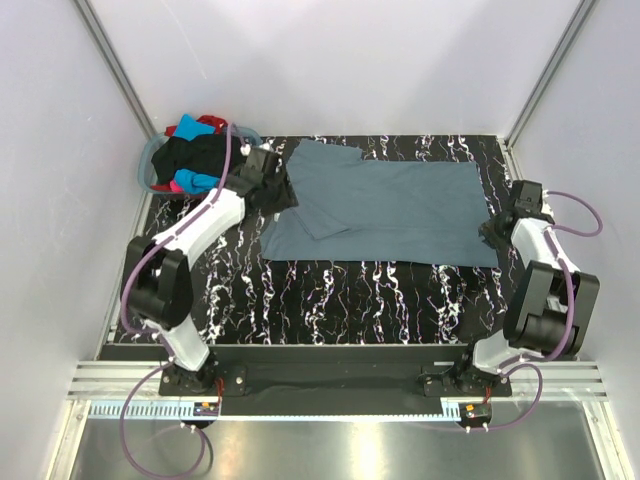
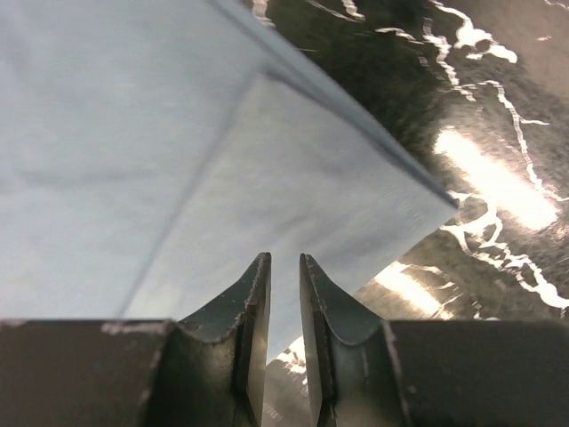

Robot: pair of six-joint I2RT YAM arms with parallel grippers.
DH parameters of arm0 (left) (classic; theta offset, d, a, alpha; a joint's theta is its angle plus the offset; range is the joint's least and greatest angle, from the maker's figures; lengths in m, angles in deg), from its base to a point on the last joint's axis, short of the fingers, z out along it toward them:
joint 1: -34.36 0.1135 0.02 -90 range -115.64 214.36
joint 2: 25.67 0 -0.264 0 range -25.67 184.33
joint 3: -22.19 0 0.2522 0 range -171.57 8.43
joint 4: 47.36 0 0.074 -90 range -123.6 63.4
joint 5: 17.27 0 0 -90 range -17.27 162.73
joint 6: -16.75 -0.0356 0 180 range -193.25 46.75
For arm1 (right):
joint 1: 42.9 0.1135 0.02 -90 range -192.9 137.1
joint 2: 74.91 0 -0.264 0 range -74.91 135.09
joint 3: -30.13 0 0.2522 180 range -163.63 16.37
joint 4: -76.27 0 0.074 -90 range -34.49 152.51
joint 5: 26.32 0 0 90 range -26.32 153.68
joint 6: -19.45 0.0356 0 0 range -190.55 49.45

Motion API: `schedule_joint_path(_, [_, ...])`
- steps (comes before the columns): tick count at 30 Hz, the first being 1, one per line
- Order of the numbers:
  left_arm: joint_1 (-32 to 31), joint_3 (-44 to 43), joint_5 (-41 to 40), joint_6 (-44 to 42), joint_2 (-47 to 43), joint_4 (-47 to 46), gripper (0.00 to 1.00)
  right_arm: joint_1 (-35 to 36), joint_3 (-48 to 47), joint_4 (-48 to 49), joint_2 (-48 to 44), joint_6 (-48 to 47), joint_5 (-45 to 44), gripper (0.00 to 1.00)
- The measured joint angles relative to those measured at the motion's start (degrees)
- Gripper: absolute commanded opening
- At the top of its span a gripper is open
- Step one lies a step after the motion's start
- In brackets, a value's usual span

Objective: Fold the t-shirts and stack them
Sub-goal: Fold the tshirt

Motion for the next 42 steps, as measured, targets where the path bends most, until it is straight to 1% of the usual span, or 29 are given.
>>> schedule_joint_path(3, [0.72, -3.76, 2.54, 1.44, 3.61, -2.8, 0.51, -0.04, 0.13, 0.42, -2.67, 0.04, 1.77, 0.27])
schedule_joint_path(9, [-1.27, -3.93, 5.77, 5.7, 12.41, -5.86, 0.49, -0.04, 2.97, 2.67, -6.19, 0.17, 6.25, 0.29])
schedule_joint_path(12, [-2.97, -3.23, 6.01, 7.74, 14.73, -5.88, 0.49, -0.04, 3.19, 2.86, -6.27, 0.15, 7.76, 0.28])
schedule_joint_path(19, [-5.86, -0.02, 4.96, 10.71, 14.95, -6.75, 0.45, -0.04, 3.19, 3.58, -6.25, 0.15, 8.41, 0.28])
schedule_joint_path(20, [-5.86, 0.2, 4.85, 10.86, 14.97, -6.69, 0.43, -0.04, 3.19, 3.78, -6.25, 0.15, 8.39, 0.29])
schedule_joint_path(26, [-5.57, 0.11, 4.37, 11.54, 16.28, -7.32, 0.36, -0.04, 3.19, 4.22, -5.97, 0.13, 8.39, 0.29])
schedule_joint_path(31, [-5.53, -0.09, 3.96, 11.56, 17.18, -7.28, 0.36, -0.04, 3.19, 4.24, -5.99, 0.13, 8.33, 0.29])
schedule_joint_path(42, [-5.53, -3.08, 2.86, 11.13, 17.33, -7.43, 0.29, -0.04, 3.19, 4.26, -5.77, 0.13, 8.33, 0.28])
